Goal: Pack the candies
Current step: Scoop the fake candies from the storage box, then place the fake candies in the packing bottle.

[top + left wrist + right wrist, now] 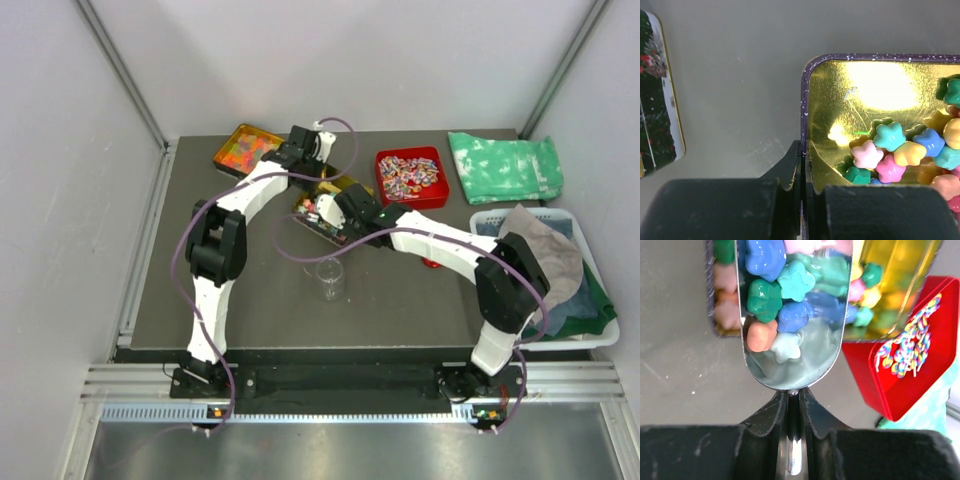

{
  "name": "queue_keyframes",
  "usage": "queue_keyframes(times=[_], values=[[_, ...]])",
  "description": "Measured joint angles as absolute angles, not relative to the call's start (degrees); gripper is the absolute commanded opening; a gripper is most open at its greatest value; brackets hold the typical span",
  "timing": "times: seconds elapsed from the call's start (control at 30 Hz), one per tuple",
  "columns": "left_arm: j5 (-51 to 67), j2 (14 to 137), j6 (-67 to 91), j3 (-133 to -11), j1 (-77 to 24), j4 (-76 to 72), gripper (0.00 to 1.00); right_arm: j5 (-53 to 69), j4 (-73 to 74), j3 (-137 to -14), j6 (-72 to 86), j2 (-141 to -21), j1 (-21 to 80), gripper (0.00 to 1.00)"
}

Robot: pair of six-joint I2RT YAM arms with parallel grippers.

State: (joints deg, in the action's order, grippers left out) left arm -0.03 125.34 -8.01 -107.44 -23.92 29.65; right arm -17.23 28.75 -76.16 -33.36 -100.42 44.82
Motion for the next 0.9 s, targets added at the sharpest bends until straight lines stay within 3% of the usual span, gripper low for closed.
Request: queue_keyframes(times=[0.33, 0.8, 0.83, 0.9], values=[[1.9, 128.1, -7.4, -109.5, -22.2, 29.8, 0.0, -14.7, 27.0, -70.0, -31.4, -92.1, 43.3, 0.0], [5.9, 131.8, -7.2, -109.8, -20.2, 30.5, 0.0, 0.6, 30.6, -65.1, -31.4, -76.4, 41.8, 0.0], [6.4, 131.8, -7.2, -109.8, -20.2, 30.3, 0.02, 1.8, 31.2, -65.1, -31.4, -75.8, 41.8, 0.0], [6.9, 131.8, -7.2, -109.8, -20.2, 30.3, 0.14, 3.6, 32.5, -65.2, -31.8, -75.2, 41.8, 0.0]])
